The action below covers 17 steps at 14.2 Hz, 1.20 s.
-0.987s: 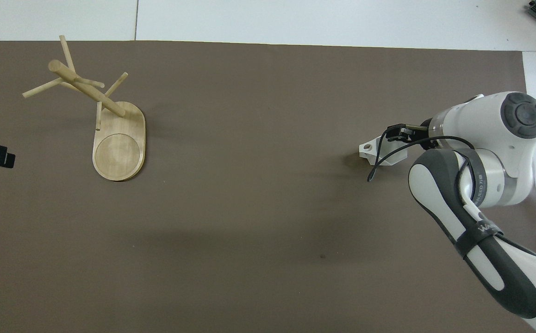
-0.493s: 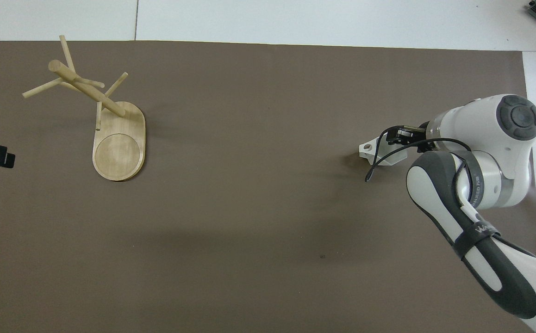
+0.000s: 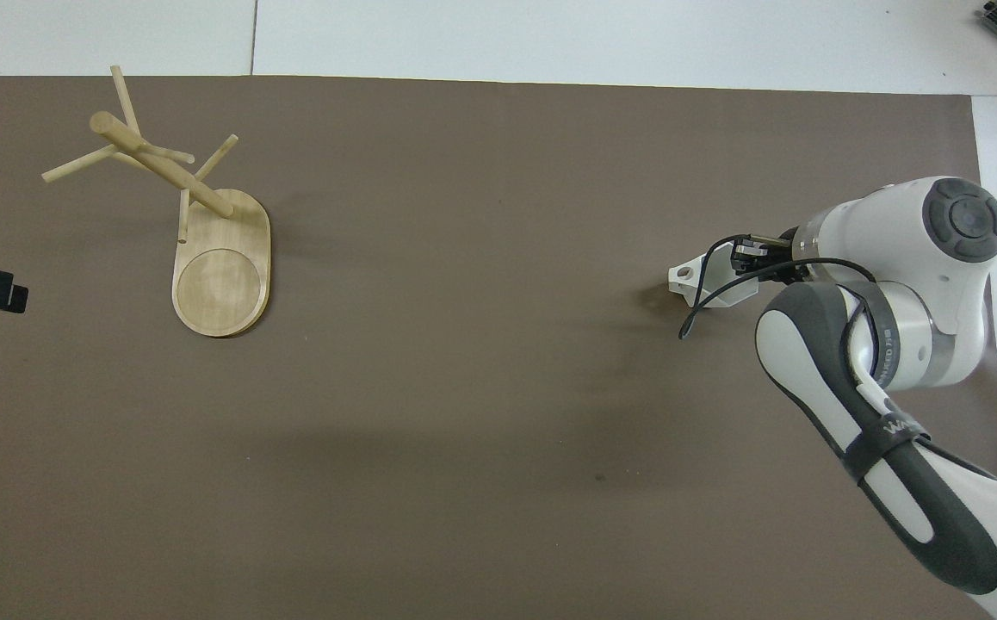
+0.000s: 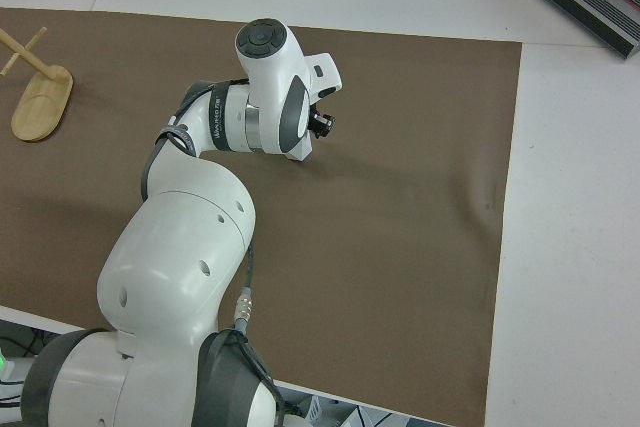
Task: Hang cup on rack
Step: 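Lift the white cup with the right gripper toward the mug tree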
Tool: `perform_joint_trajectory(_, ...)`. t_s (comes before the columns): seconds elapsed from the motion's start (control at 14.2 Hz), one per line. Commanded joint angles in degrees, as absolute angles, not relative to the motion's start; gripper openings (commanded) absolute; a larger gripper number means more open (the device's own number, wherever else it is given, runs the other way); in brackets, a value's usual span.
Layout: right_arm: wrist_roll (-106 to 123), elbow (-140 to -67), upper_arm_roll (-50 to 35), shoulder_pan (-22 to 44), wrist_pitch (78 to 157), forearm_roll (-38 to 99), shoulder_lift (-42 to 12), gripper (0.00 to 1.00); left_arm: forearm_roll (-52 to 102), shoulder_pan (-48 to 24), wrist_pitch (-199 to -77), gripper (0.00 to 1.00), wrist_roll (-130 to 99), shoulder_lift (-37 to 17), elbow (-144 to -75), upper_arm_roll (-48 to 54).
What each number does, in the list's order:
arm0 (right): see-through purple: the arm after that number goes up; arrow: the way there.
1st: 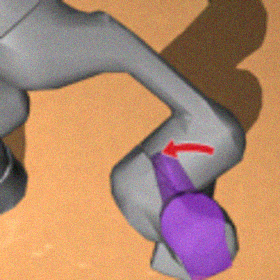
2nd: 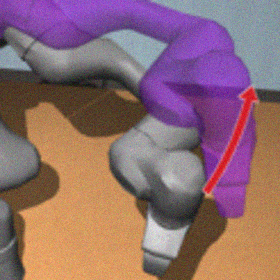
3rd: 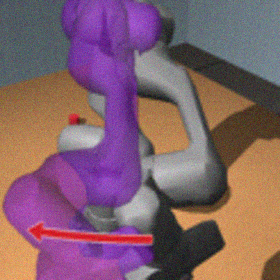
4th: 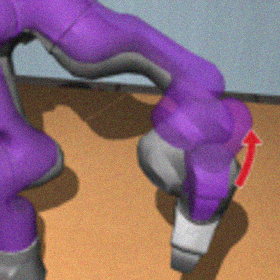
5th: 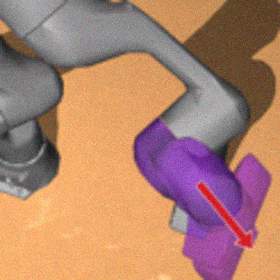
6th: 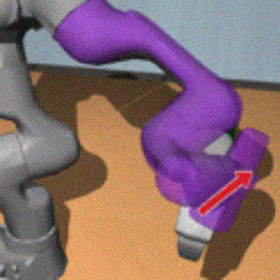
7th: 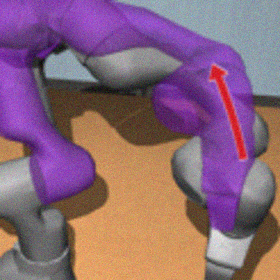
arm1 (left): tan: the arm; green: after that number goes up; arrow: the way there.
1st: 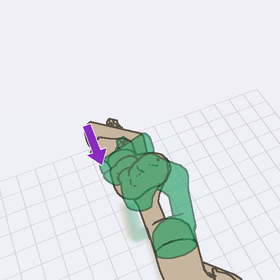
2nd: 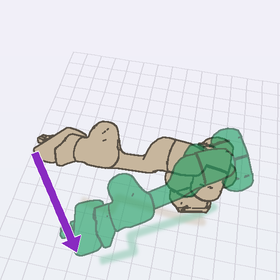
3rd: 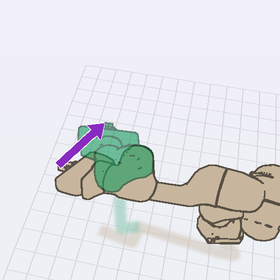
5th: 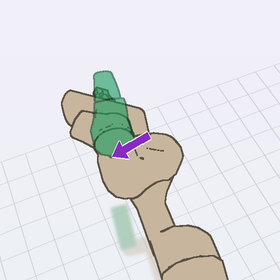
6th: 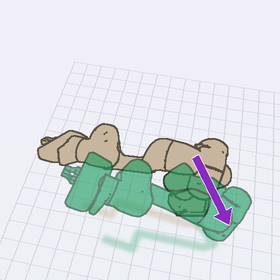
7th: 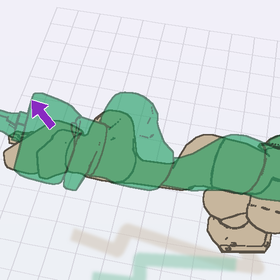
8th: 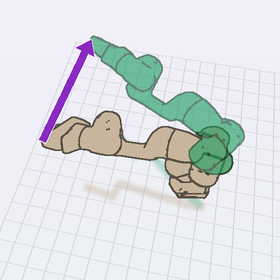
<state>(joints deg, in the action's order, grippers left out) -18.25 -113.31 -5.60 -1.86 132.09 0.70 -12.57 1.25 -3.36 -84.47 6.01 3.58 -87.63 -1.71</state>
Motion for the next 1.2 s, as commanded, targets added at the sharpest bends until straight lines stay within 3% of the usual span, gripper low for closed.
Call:
perform_joint_trajectory(0.0, -19.07, -114.61, -6.24, -2.37, 132.8, 1.23, -11.34, 0.0, 0.35, -3.25, -84.46, 1.0, 5.54, 5.36, -89.82, -1.67)
perform_joint_trajectory(0.49, -19.07, -113.47, -7.99, -2.37, 132.8, 1.41, -11.78, 0.0, 0.35, -3.25, -84.46, 1.0, 5.54, 5.36, -89.82, -1.67)
perform_joint_trajectory(0.78, -19.16, -110.57, -12.03, -2.37, 132.63, 13.77, -11.08, 0.0, 0.35, -3.25, -84.46, 1.0, 5.54, 5.36, -89.74, -1.67)
perform_joint_trajectory(1.13, -19.16, -105.21, -19.41, -2.37, 132.63, 18.01, -10.46, 0.0, 0.44, -1.85, -84.46, 1.0, 6.15, 5.45, -89.47, -2.2)
